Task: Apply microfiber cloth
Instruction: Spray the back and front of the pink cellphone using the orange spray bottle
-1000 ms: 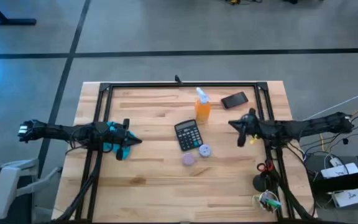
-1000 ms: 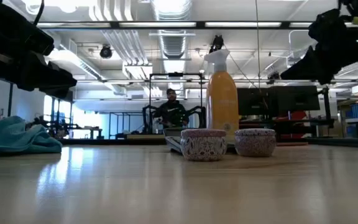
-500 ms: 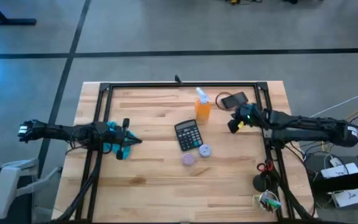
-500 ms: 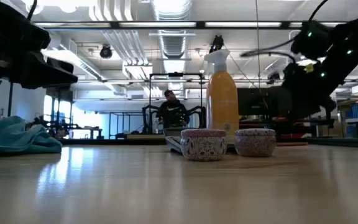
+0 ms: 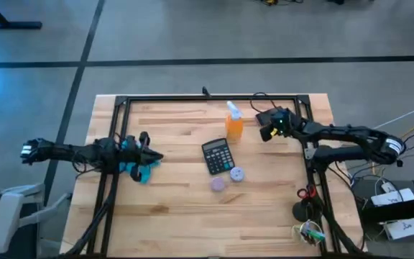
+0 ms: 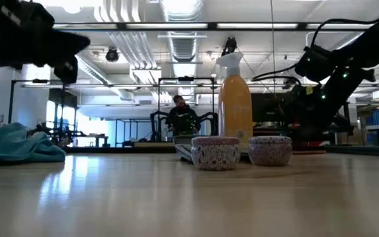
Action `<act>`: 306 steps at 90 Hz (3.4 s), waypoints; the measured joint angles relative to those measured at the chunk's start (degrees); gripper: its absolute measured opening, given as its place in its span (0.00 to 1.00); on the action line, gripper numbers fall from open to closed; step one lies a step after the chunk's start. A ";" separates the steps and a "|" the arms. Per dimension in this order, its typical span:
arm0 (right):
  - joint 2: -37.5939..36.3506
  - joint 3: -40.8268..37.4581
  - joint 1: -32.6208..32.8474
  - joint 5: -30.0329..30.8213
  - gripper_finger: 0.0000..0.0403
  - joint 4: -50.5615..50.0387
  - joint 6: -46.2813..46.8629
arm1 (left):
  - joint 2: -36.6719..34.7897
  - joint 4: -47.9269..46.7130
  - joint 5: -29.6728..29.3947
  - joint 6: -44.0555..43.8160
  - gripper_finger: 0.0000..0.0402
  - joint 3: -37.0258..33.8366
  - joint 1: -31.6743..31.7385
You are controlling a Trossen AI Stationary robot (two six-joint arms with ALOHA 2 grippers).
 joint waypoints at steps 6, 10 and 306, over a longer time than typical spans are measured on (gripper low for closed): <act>1.84 0.00 -0.08 0.91 0.00 2.99 -0.08 | 0.18 1.00 0.10 -0.16 0.00 0.00 -0.02; 3.30 0.00 -0.39 1.47 0.00 4.80 -0.58 | 0.60 0.97 0.66 -0.33 0.00 0.00 -0.02; 48.12 54.40 77.58 9.83 0.66 -43.75 -10.49 | 98.73 1.91 -3.75 0.91 0.21 54.40 -22.59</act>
